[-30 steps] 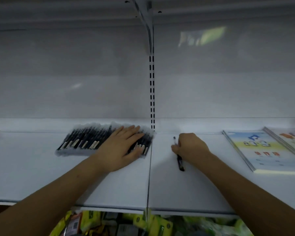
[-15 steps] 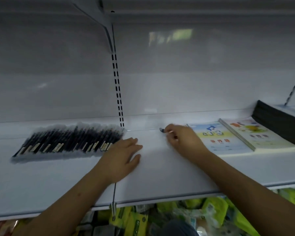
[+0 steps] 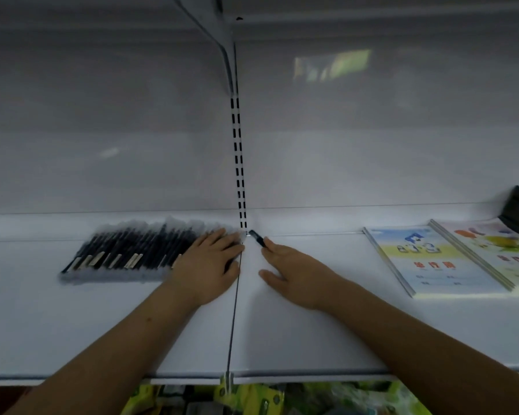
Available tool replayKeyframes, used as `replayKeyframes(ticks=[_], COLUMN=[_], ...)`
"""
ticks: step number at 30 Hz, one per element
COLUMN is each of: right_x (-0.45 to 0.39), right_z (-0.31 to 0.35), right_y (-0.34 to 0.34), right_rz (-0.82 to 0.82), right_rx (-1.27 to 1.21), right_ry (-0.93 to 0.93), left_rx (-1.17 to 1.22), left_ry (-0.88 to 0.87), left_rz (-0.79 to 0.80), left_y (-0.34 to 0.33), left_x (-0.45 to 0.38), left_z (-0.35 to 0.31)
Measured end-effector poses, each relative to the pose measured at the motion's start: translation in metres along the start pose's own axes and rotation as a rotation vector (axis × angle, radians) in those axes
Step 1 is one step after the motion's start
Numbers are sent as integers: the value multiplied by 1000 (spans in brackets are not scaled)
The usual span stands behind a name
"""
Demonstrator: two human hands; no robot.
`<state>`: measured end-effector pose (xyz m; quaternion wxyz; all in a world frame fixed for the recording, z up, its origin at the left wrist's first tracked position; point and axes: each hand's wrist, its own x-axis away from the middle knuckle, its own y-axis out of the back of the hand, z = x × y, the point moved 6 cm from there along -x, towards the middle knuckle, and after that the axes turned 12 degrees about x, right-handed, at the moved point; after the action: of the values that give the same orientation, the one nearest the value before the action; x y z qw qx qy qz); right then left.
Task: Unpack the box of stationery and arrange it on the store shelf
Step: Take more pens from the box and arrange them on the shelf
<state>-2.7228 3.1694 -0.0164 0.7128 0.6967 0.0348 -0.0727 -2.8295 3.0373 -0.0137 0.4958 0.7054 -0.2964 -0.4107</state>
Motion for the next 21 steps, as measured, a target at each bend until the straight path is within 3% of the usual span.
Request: replayKeyframes(ticks=[8,11,14,18,21], right_x=[13,24,33,61,75], right_z=[-7,-26,-49,-96,-107], right_y=[15,19,11,18,23], right_rz=[-232,-195,-40,-7,14], right_rx=[113,235,451,479,524], right_ry=[-253,-351,-327,-444,-501], left_rx=[2,-36,-148,-228,-152], left_ry=[78,82,97,75,82], left_rz=[-91,-90,-55,-81,-12], left_y=[2,4,5,3,-9], left_x=[7,6,-3,-19,-20], left_z=[8,7,-1,-31,-39])
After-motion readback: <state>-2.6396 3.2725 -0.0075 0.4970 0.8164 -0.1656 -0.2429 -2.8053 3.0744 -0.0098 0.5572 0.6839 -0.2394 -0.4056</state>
